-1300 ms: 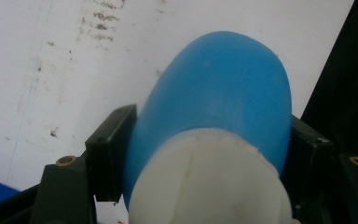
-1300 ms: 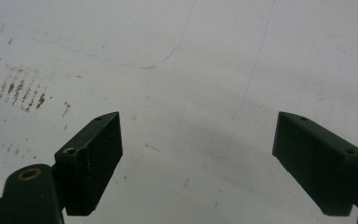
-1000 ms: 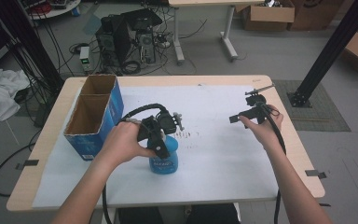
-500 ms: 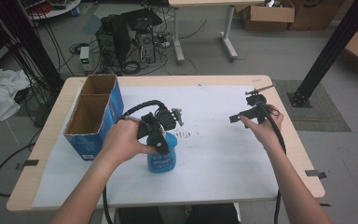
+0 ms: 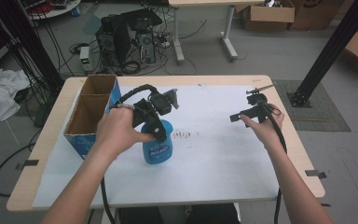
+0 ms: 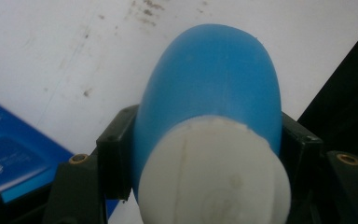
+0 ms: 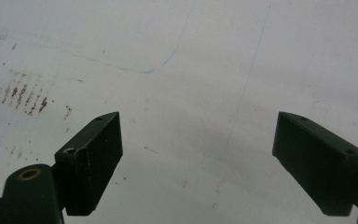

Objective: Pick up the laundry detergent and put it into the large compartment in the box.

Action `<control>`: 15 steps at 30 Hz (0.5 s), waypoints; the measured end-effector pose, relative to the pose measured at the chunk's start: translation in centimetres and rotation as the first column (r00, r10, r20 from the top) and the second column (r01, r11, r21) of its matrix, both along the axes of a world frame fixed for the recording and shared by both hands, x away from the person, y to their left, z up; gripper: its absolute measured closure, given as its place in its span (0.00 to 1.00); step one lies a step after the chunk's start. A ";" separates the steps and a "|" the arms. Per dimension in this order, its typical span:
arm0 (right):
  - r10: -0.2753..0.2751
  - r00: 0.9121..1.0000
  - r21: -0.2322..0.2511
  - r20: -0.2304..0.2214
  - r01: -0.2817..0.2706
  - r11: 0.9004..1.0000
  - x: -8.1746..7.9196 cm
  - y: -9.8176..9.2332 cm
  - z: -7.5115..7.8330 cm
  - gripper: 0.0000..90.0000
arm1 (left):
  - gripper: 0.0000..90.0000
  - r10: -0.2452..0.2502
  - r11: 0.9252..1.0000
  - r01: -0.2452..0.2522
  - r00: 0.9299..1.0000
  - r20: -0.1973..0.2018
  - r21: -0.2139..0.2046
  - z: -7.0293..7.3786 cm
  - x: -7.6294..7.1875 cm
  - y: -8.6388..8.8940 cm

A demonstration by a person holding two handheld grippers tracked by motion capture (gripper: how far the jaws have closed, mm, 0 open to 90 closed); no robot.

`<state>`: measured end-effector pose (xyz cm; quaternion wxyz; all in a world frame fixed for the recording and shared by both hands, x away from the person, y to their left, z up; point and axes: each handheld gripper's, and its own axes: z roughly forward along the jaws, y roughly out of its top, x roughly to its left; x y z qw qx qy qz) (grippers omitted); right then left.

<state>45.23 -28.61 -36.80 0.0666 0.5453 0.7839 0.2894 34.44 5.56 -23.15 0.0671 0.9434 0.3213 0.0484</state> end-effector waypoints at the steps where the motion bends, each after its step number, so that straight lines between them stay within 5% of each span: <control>1: 0.000 1.000 0.000 0.002 0.000 1.000 0.0 0.0 0.1 0.18 | 0.40 0.021 1.000 -0.021 1.000 -0.008 0.003 0.5 0.2 0.2; 7: 0.002 1.000 0.004 0.003 -0.002 1.000 0.1 0.0 0.3 0.18 | 0.41 0.142 0.990 -0.142 0.990 -0.019 -0.009 2.9 0.9 1.5; 8: 0.003 1.000 0.002 0.006 -0.003 1.000 0.1 0.0 0.4 0.18 | 0.41 0.203 0.979 -0.203 0.979 -0.012 -0.026 4.0 1.2 2.4; 11: 0.003 1.000 0.008 0.007 -0.003 1.000 0.1 0.0 0.5 0.18 | 0.41 0.244 0.969 -0.245 0.970 -0.012 -0.036 4.9 1.5 3.2; 14: 0.004 1.000 0.009 0.009 -0.004 1.000 0.2 -0.1 0.6 0.18 | 0.41 0.342 0.938 -0.343 0.939 -0.016 -0.048 6.9 2.2 5.2; 15: 0.004 1.000 0.009 0.009 -0.004 1.000 0.2 -0.1 0.6 0.18 | 0.41 0.342 0.938 -0.343 0.939 -0.016 -0.048 6.9 2.2 5.2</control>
